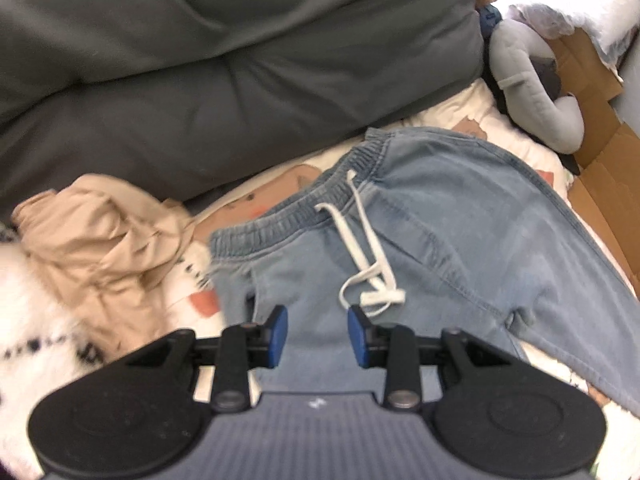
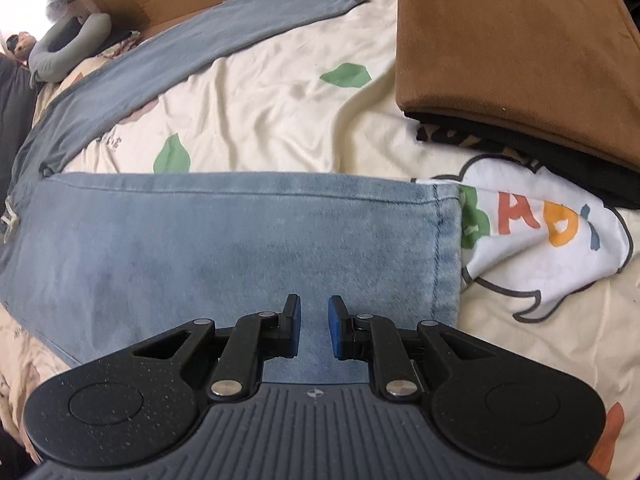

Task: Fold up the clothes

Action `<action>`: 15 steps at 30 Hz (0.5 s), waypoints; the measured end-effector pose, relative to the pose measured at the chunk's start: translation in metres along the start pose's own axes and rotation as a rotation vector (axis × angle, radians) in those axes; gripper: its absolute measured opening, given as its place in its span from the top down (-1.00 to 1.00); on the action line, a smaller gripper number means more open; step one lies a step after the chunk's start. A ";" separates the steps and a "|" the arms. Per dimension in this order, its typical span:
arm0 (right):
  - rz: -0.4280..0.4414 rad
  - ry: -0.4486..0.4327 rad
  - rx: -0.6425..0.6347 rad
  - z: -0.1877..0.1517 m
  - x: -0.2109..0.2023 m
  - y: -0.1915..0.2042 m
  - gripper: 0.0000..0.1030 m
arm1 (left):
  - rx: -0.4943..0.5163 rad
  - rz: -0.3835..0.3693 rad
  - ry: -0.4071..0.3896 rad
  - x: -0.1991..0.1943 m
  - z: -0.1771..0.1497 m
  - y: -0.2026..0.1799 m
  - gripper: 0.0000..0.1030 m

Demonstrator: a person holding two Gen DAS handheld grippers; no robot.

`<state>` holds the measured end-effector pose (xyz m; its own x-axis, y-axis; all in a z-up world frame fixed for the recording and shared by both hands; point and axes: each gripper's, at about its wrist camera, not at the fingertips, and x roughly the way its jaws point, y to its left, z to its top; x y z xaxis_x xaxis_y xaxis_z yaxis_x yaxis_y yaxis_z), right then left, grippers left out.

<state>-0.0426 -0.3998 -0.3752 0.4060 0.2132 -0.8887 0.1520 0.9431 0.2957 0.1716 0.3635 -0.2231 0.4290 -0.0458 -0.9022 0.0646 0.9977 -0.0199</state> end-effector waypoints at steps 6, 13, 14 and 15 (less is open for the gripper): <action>-0.036 0.021 0.005 -0.010 0.011 0.001 0.71 | -0.032 -0.014 0.051 0.041 -0.014 0.000 0.34; -0.064 0.048 0.021 -0.016 0.021 0.002 0.63 | -0.068 -0.054 0.096 0.100 -0.033 -0.016 0.49; -0.064 0.051 0.021 -0.016 0.022 0.001 0.60 | -0.078 -0.061 0.098 0.105 -0.036 -0.018 0.49; -0.064 0.054 0.021 -0.016 0.023 0.000 0.60 | -0.087 -0.068 0.100 0.110 -0.038 -0.020 0.50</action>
<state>-0.0475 -0.3904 -0.4014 0.3459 0.1667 -0.9233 0.1948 0.9499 0.2445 0.1833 0.3402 -0.3383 0.3346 -0.1125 -0.9356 0.0102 0.9932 -0.1158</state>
